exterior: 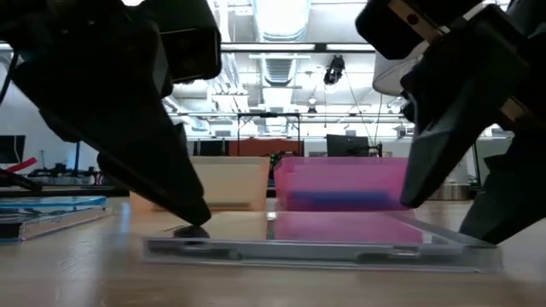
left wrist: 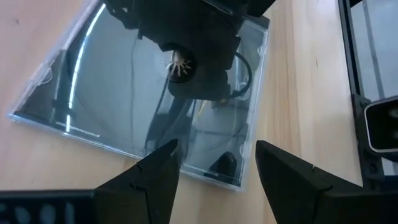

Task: Pick & place jewel cases by type
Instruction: Put the bottom black cd case into the orange bin

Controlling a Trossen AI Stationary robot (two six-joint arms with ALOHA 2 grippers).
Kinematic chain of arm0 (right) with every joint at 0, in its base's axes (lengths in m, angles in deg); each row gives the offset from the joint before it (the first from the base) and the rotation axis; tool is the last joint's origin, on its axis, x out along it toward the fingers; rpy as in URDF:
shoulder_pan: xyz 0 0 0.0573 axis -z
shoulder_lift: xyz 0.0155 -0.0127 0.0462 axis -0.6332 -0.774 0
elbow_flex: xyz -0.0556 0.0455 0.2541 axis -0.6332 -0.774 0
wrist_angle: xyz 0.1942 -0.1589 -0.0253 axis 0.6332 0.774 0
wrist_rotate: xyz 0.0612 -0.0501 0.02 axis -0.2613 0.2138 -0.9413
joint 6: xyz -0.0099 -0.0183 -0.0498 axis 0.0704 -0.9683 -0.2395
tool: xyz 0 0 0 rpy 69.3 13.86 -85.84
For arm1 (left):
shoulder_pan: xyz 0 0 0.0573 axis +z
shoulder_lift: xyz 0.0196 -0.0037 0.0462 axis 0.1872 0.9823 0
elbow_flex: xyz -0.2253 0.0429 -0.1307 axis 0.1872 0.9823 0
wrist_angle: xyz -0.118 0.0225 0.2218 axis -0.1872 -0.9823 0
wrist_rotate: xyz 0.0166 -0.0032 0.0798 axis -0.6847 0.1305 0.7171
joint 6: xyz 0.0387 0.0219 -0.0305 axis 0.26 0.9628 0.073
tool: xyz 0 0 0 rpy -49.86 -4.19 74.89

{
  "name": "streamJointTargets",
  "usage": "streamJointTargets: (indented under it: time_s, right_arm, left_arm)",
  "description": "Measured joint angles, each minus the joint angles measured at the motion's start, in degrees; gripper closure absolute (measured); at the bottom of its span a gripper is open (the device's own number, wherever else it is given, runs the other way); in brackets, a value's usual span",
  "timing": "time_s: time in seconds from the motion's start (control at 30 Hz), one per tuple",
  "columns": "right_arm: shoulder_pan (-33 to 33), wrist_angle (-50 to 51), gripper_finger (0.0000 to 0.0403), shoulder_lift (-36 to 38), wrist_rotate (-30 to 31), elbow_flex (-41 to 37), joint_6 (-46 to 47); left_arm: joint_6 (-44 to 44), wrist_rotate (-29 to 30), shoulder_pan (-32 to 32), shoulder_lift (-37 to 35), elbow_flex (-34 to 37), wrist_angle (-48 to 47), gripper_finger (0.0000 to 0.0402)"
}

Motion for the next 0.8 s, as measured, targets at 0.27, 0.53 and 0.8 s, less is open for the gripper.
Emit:
streamJointTargets:
  time_s: [0.27,0.53,0.8]
  right_arm:
    - [-0.2,-1.1,0.0243,-0.8,1.0,0.3,1.8]
    - [-0.7,-1.1,0.0243,-1.3,1.5,0.1,3.7]
    - [-0.6,-1.1,0.0243,-1.3,1.6,0.0,3.7]
  left_arm:
    - [-3.0,-2.9,-1.3,-0.7,2.8,-2.9,0.0207]
    - [-0.3,-1.6,-1.1,-6.9,2.1,-9.9,0.0207]
    - [0.1,3.1,-0.9,-10.4,1.8,-19.2,0.0207]
